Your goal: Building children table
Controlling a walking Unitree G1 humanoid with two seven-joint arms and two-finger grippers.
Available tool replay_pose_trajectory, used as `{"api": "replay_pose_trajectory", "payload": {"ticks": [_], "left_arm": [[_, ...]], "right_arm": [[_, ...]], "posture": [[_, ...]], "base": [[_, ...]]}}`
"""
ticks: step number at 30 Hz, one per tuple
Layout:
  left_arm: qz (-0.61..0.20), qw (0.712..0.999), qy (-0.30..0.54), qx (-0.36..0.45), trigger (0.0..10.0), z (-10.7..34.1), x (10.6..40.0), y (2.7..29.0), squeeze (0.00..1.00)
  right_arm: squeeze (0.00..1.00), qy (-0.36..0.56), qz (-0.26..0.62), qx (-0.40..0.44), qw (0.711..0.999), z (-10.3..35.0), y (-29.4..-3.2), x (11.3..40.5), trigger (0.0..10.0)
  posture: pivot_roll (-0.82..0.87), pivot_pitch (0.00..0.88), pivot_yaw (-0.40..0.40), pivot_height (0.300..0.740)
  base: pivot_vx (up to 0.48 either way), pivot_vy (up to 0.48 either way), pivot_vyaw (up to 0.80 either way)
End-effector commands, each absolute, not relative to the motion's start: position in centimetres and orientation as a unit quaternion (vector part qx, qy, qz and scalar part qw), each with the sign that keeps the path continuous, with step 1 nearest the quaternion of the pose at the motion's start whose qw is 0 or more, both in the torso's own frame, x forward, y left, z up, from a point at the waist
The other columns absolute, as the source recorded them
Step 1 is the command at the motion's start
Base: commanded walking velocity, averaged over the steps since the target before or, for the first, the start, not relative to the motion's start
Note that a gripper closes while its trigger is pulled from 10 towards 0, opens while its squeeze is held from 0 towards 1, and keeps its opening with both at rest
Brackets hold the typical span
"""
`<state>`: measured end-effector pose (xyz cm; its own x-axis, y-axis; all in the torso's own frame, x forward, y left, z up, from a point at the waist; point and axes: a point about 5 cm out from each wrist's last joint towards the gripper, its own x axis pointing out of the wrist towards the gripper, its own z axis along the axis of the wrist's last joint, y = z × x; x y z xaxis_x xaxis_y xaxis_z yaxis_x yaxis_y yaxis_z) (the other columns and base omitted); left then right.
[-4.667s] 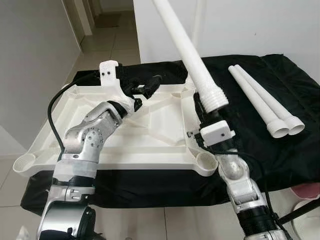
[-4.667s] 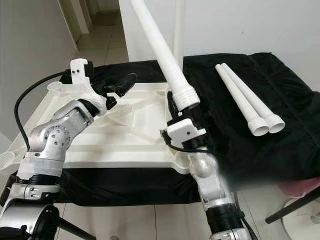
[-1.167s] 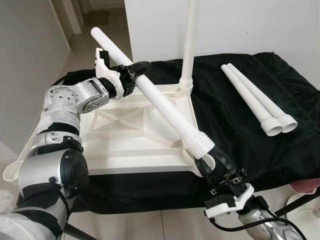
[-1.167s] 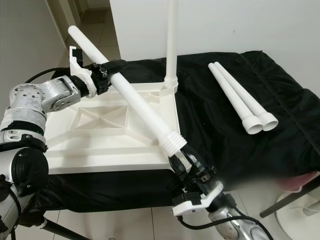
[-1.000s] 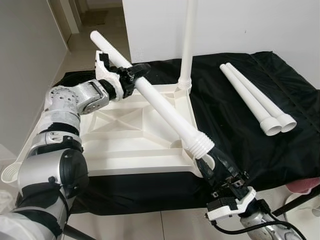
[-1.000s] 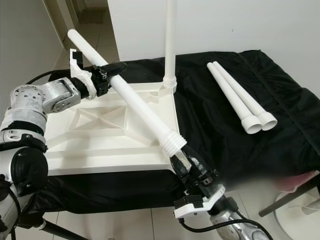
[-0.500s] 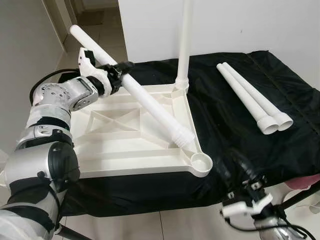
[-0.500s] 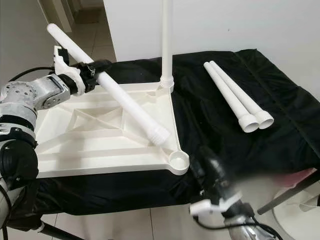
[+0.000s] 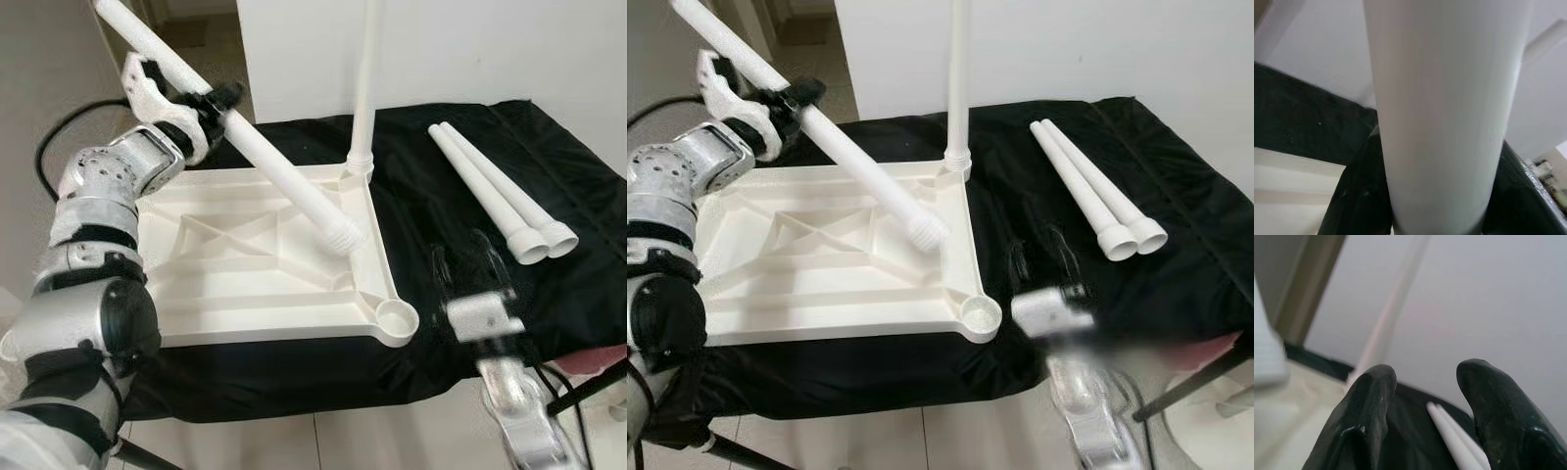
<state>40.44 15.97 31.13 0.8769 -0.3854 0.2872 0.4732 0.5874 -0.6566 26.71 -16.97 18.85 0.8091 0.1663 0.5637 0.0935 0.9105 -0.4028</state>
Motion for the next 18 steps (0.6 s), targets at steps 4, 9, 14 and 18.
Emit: {"api": "replay_pose_trajectory", "payload": {"ticks": [4,9,14,18], "left_arm": [[-0.253,0.887,-0.149,-0.356,10.0,32.6,39.6,15.9,0.00],[-0.241,0.891,-0.199,-0.328,10.0,33.4,38.6,15.0,0.00],[-0.247,0.902,-0.227,-0.273,10.0,33.8,37.7,13.5,0.00],[-0.252,0.905,-0.249,-0.237,10.0,33.9,36.9,11.7,0.00]], "right_arm": [[0.00,-0.257,0.102,-0.161,0.947,19.4,-14.9,28.4,10.0],[0.00,-0.234,0.157,-0.140,0.949,20.4,-13.0,29.5,10.0],[0.00,-0.222,0.182,-0.142,0.947,20.7,-11.8,30.2,10.0],[0.00,-0.210,0.197,-0.145,0.947,21.0,-10.8,30.8,10.0]], "posture": [[-0.12,0.000,0.072,0.740],[-0.12,0.000,0.070,0.740],[-0.10,0.000,0.065,0.740],[-0.10,0.000,0.065,0.740]], "base": [[0.000,0.000,0.00],[0.000,0.000,0.00],[0.000,0.000,0.00],[0.000,0.000,0.00]]}}
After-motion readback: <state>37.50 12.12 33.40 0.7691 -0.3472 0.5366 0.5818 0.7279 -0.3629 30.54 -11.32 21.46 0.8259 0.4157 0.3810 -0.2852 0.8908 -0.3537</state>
